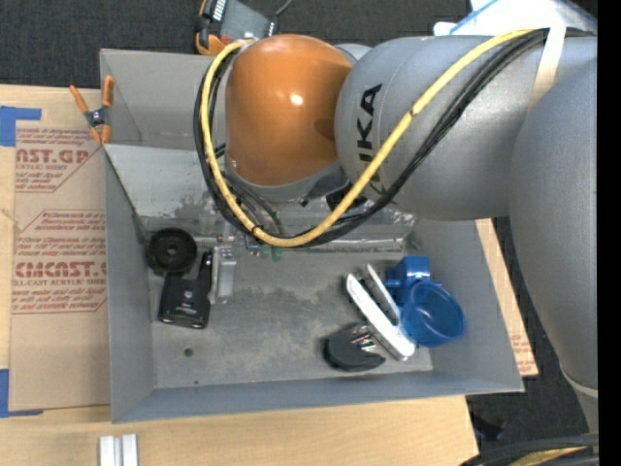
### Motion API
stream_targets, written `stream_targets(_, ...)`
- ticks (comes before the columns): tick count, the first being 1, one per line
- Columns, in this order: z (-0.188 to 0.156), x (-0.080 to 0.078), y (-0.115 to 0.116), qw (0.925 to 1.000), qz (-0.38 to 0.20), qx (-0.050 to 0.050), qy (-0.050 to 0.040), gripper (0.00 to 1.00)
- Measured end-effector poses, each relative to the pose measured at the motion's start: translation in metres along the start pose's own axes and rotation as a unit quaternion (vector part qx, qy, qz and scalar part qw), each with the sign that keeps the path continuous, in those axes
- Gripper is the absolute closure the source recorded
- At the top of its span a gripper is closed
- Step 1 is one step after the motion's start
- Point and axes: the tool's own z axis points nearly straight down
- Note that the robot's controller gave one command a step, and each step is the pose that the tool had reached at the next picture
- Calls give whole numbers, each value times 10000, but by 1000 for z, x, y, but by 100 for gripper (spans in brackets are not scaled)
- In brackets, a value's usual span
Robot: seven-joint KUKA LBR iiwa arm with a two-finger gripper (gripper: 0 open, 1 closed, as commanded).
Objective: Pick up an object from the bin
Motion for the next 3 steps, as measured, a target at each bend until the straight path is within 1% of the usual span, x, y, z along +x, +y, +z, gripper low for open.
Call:
stream_targets(1, -5, -1, -2, 10000, 14, -8, -36, 0)
stream_targets(2, 99, 12, 17, 9904, -1384, -4, -36, 0)
stream_targets(3, 81, 20, 30, 9771, -2126, -6, -71, 0)
